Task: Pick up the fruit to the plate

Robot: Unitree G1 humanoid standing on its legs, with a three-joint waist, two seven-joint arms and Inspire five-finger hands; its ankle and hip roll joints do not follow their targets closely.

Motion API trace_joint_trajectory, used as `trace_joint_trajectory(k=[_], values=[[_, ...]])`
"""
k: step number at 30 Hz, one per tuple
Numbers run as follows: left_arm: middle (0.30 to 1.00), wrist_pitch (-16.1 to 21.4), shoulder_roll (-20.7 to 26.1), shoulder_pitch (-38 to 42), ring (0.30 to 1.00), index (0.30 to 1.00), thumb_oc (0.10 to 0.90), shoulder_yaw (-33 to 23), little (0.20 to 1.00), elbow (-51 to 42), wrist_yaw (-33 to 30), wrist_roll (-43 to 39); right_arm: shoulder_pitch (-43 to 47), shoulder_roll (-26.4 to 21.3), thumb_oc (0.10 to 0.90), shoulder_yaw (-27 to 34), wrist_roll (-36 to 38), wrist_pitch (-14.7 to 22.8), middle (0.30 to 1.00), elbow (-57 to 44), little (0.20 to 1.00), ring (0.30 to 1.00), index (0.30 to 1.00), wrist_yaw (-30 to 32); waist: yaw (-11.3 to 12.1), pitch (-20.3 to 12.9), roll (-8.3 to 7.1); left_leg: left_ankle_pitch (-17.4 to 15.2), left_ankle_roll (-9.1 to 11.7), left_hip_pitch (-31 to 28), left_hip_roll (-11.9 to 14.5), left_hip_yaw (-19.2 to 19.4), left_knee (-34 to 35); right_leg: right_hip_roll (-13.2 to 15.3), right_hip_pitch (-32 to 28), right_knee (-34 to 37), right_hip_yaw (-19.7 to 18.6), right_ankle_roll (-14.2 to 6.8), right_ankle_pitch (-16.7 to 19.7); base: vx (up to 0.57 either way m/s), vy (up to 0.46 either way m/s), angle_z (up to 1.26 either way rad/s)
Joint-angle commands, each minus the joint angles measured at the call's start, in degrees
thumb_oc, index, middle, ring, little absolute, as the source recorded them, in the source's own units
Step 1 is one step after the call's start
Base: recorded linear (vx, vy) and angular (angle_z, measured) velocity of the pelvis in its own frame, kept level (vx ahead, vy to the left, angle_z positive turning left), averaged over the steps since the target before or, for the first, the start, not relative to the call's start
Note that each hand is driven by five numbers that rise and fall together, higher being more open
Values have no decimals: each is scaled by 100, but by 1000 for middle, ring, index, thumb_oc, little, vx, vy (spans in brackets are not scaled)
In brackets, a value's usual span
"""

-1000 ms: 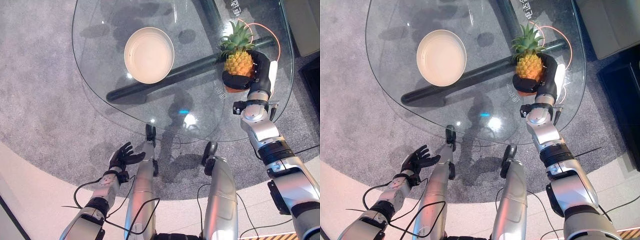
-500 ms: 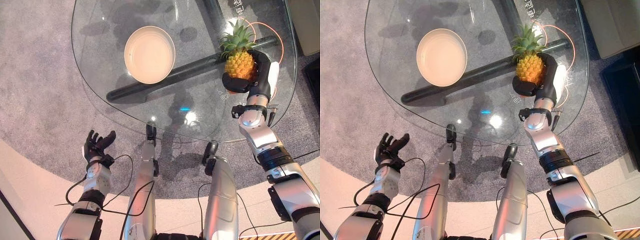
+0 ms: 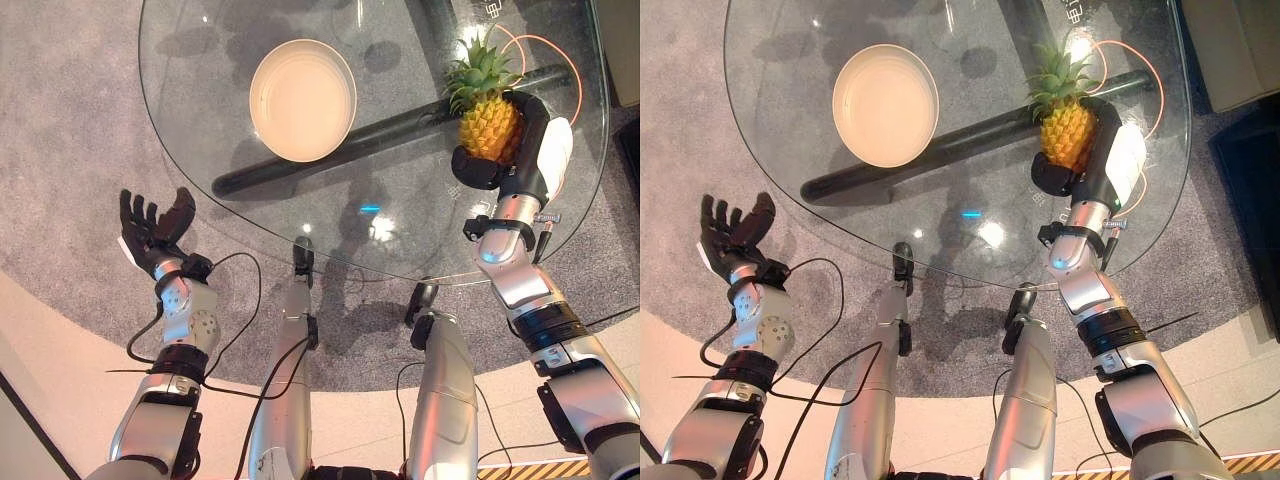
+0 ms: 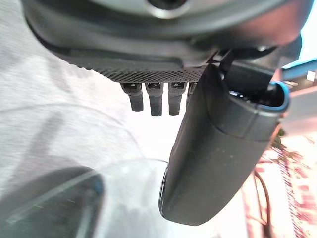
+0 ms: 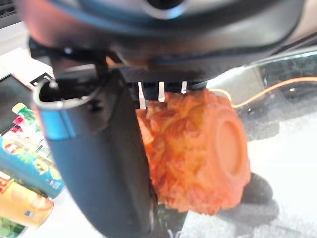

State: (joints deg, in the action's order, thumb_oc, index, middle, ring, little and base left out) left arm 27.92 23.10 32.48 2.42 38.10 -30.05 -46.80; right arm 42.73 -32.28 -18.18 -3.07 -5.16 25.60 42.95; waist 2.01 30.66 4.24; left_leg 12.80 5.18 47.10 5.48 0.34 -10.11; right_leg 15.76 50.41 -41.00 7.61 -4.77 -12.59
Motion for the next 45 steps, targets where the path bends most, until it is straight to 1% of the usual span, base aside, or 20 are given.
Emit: trace_joint_trajectory(k=[1, 3, 6, 7, 8, 14, 23, 28, 34, 36, 45], values=[[900, 648, 502, 215, 900, 900, 800, -342, 900, -330, -275, 572, 108, -493, 100, 321, -641, 468, 300, -690, 200, 300, 300, 562, -89, -86, -91, -1260, -20, -161, 87, 71, -1199, -69, -236, 1474, -229, -255, 1228, 0, 0, 0], [900, 752, 500, 236, 900, 900, 800, -340, 900, -555, -285, 789, 87, -491, 100, 365, -756, 538, 300, -746, 200, 300, 300, 607, -82, -86, -83, -1257, -14, -198, 89, 72, -1163, -57, -281, 1516, -218, -263, 1232, 0, 0, 0], [900, 798, 424, 226, 900, 900, 800, -349, 900, -834, -369, 1167, 44, -462, 100, 435, -892, 572, 300, -847, 200, 300, 300, 613, -72, -86, -75, -1262, -14, -216, 83, 64, -1151, -60, -303, 1513, -213, -263, 1223, 0, 0, 0], [900, 807, 384, 215, 900, 900, 800, -341, 900, -979, -491, 1514, 18, -433, 100, 481, -970, 584, 300, -904, 200, 300, 300, 606, -66, -86, -77, -1263, -13, -227, 88, 64, -1142, -59, -314, 1511, -212, -266, 1219, 0, 0, 0], [900, 793, 344, 220, 900, 900, 800, -334, 900, -1166, -454, 1701, -15, -417, 100, 547, -1061, 617, 300, -991, 200, 300, 300, 592, -57, -86, -83, -1263, -14, -247, 89, 64, -1119, -61, -339, 1526, -205, -270, 1220, 0, 0, 0], [900, 730, 316, 254, 900, 900, 800, -289, 900, -1643, -266, 1942, -57, -357, 100, 662, -1279, 702, 300, -1247, 200, 300, 300, 607, -52, -86, -96, -1266, -11, -279, 98, 56, -1092, -54, -392, 1554, -183, -282, 1216, 0, 0, 0], [900, 578, 304, 318, 900, 900, 800, -212, 900, -2267, 55, 2024, -72, -250, 100, 745, -1551, 831, 300, -1619, 200, 300, 300, 594, -62, -86, -100, -1271, -14, -330, 100, 71, -1073, -57, -443, 1580, -183, -295, 1222, 0, 0, 0], [900, 531, 266, 291, 900, 900, 800, -197, 900, -2409, 255, 1955, -95, -188, 100, 806, -1637, 951, 300, -1756, 200, 300, 300, 534, -77, -86, -95, -1276, -12, -378, 97, 84, -1070, -53, -497, 1612, -190, -302, 1233, 0, 0, 0], [900, 233, 241, 240, 900, 900, 800, -95, 900, -2644, 650, 1867, -137, -123, 100, 831, -1747, 1103, 300, -2054, 200, 300, 300, 435, -97, -86, -92, -1267, -19, -393, 100, 101, -1060, -50, -516, 1635, -207, -310, 1249, 0, 0, 0], [900, 174, 231, 237, 900, 900, 800, -52, 900, -2679, 795, 1794, -127, -95, 100, 819, -1780, 1151, 300, -2132, 200, 300, 300, 402, -103, -86, -91, -1259, -21, -402, 99, 105, -1053, -58, -521, 1641, -214, -311, 1256, 0, 0, 0], [900, -323, 178, 412, 900, 900, 800, 208, 900, -2950, 1373, 1379, -12, 7, 100, 710, -1892, 1306, 300, -2399, 200, 300, 300, 300, -130, -86, -86, -1235, -20, -464, 102, 144, -1008, -38, -584, 1696, -210, -332, 1283, 0, 0, 0]])
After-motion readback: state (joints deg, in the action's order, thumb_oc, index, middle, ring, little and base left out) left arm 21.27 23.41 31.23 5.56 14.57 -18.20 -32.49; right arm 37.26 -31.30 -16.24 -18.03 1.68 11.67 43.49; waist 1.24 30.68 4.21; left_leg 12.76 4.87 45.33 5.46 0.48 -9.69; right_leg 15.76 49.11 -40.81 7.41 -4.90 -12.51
